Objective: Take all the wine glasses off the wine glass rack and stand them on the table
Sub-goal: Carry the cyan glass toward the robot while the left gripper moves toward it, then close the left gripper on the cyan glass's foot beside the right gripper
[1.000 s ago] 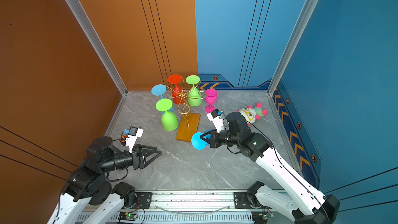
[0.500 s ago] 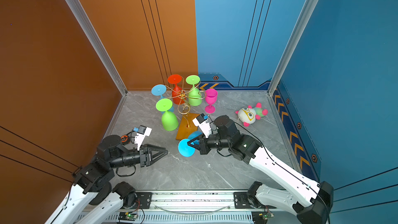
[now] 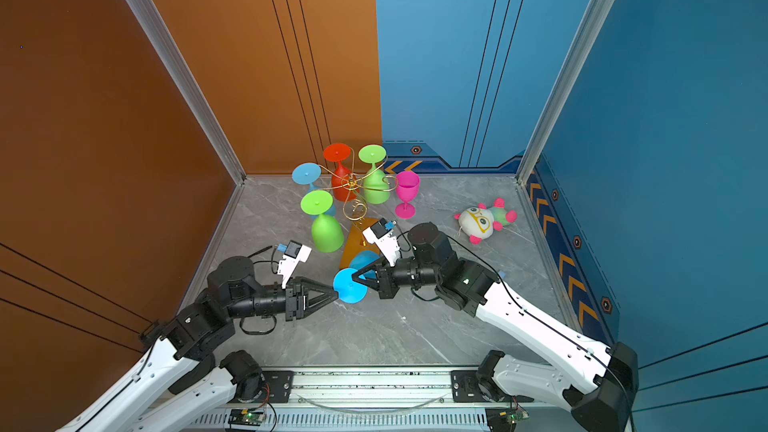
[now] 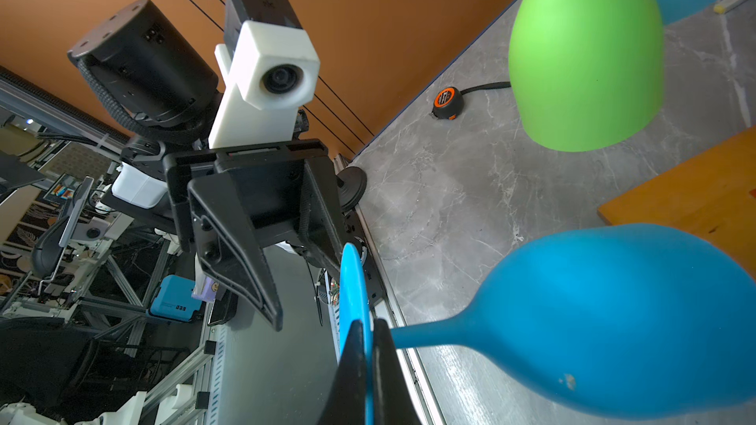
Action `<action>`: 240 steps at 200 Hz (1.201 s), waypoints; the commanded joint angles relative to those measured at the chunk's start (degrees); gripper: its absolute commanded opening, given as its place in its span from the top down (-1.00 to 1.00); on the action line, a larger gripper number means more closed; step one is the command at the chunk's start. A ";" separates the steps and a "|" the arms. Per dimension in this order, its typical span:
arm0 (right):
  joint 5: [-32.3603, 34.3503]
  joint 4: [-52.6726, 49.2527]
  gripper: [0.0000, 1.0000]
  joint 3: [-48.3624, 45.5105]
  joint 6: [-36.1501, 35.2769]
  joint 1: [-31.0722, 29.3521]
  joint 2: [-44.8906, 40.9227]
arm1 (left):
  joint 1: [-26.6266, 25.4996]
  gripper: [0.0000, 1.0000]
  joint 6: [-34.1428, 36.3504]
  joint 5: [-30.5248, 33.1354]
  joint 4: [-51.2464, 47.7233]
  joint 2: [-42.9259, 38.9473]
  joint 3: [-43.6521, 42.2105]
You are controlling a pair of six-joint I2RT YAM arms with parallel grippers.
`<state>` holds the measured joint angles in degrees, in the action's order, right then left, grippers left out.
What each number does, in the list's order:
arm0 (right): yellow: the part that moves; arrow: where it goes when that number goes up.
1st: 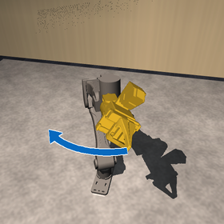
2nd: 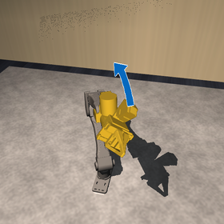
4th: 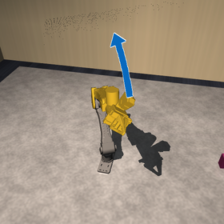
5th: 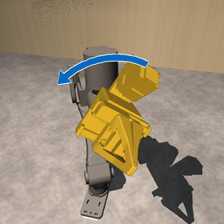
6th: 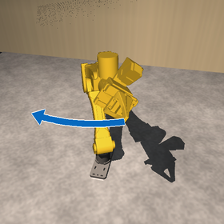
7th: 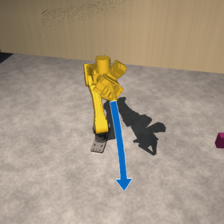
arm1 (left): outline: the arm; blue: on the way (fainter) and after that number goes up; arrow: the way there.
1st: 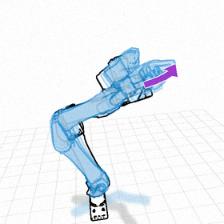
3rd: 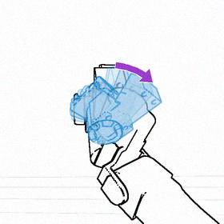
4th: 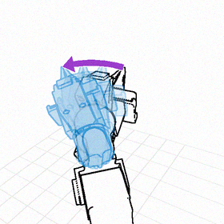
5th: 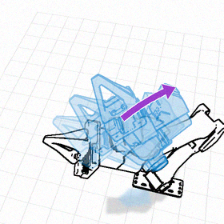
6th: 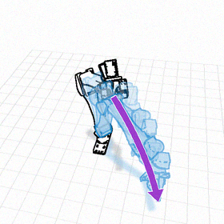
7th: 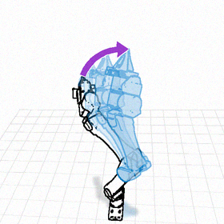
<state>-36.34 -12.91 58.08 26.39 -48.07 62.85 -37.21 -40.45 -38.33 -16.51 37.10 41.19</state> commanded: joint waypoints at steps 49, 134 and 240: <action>-2.92 5.38 0.95 -1.44 2.68 -0.31 0.87 | -1.20 0.42 0.07 0.88 4.19 1.37 -0.47; -3.31 5.86 0.81 -2.02 3.14 -0.26 0.89 | -1.39 0.80 -0.33 0.67 5.22 1.48 -1.28; -3.43 1.40 0.28 -2.01 2.46 1.96 -2.58 | -1.74 1.00 -0.95 0.62 7.52 0.27 -4.07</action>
<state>-39.05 -9.17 56.29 28.95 -47.29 62.92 -38.35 -41.54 -37.71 -10.41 38.41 38.35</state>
